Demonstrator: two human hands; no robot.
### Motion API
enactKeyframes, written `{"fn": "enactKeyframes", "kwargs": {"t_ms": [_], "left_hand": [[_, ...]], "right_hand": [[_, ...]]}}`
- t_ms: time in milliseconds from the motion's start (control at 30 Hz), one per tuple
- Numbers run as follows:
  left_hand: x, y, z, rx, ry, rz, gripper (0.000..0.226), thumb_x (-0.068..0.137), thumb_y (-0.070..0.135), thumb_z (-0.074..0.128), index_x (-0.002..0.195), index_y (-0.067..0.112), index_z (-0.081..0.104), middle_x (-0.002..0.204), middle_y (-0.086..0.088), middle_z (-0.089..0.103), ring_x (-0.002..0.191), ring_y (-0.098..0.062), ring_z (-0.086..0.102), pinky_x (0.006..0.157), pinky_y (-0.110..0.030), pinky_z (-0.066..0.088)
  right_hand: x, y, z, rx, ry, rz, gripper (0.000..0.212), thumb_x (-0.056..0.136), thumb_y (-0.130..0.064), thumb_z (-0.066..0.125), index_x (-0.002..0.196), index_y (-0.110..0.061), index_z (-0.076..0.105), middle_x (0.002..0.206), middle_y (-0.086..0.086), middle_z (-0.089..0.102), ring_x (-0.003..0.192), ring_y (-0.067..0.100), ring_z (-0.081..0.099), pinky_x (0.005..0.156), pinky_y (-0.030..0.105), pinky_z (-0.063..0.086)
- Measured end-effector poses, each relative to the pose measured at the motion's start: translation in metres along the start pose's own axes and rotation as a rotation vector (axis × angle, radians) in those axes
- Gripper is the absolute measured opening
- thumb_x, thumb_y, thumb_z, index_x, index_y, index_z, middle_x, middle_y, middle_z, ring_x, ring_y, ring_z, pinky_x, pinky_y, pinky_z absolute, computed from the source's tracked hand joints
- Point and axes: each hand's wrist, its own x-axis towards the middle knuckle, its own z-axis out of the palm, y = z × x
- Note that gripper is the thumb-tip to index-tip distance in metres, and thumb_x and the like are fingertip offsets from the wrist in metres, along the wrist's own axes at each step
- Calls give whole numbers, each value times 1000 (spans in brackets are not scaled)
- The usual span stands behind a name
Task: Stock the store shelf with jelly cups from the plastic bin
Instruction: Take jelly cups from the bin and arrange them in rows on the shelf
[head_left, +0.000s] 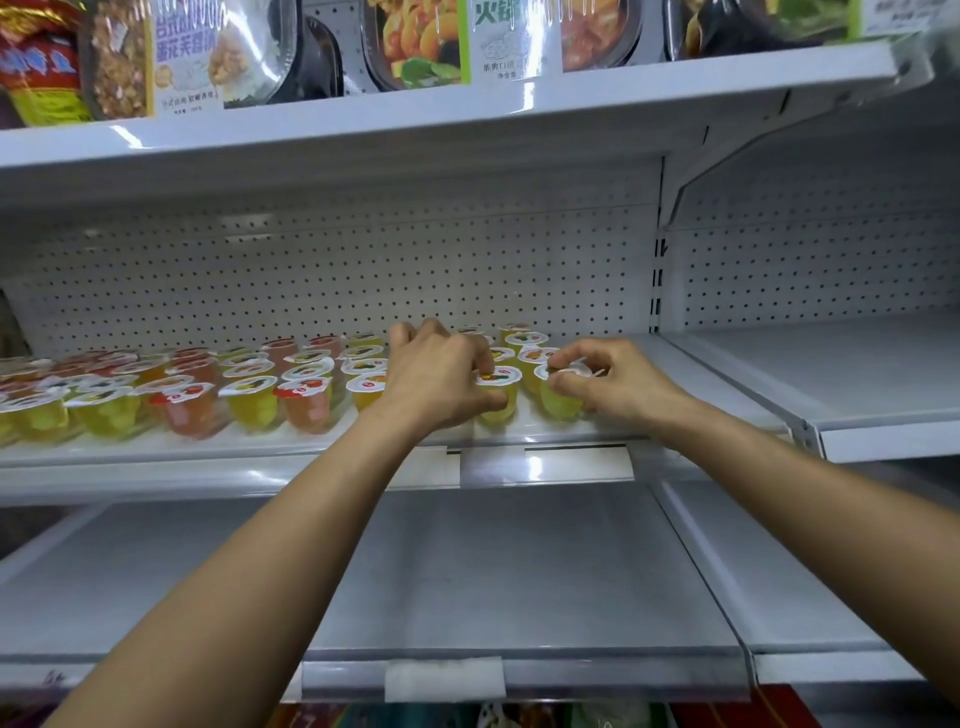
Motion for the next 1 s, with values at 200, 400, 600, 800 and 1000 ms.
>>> {"fn": "enactKeyframes", "kwargs": {"t_ms": [200, 400, 600, 800, 1000], "left_hand": [[-5, 5, -6, 20, -46, 13, 37, 78, 55, 64, 107, 32, 63, 105, 2, 64, 116, -19, 46, 97, -38, 25], [-32, 12, -22, -78, 51, 23, 42, 84, 55, 62, 120, 33, 58, 127, 10, 61, 123, -18, 48, 99, -38, 27], [-96, 15, -39, -300, 305, -19, 32, 81, 48, 64, 107, 30, 66, 109, 12, 66, 105, -17, 60, 94, -43, 44], [-168, 16, -45, -318, 248, -96, 30, 82, 46, 66, 105, 28, 66, 103, 12, 66, 98, -14, 60, 93, -44, 44], [-255, -12, -47, -164, 41, -218, 29, 86, 42, 68, 110, 25, 68, 106, 7, 69, 101, -18, 62, 94, -46, 46]], "right_hand": [[-4, -4, -1, -113, -14, -8, 16, 88, -32, 65, 104, -28, 67, 113, -6, 60, 102, 9, 51, 82, 23, 38], [-25, -10, -9, -357, 93, -126, 36, 90, -44, 60, 123, -31, 58, 126, -1, 51, 112, 15, 50, 92, 34, 44], [-75, -16, -11, -509, 186, -342, 32, 89, -26, 61, 120, -26, 60, 120, -2, 58, 111, 19, 52, 87, 31, 39], [-127, -22, 14, -513, 80, -511, 32, 84, -25, 56, 114, -20, 65, 114, 1, 63, 105, 24, 56, 84, 36, 42], [-163, -31, 78, -541, -215, -534, 36, 92, -29, 56, 128, -26, 55, 126, -2, 54, 120, 20, 49, 98, 39, 37]]}}
